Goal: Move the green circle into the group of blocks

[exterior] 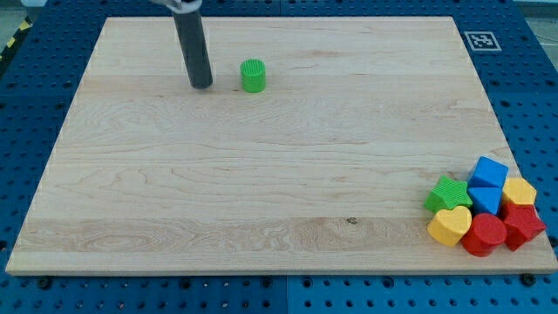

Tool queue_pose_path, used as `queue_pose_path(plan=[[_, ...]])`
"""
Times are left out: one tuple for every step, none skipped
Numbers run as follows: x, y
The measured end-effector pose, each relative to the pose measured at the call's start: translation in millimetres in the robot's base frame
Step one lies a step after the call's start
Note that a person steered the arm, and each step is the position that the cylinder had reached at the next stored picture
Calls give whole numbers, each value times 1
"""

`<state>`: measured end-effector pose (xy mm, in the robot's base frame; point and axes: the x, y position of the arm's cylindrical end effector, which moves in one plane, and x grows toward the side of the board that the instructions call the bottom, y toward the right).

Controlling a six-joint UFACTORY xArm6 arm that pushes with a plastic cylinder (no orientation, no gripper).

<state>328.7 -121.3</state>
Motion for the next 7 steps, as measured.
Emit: queue_pose_path(plan=[[-10,52],[1,122],[44,183],[72,204],[33,184],[0,144],[-5,108]])
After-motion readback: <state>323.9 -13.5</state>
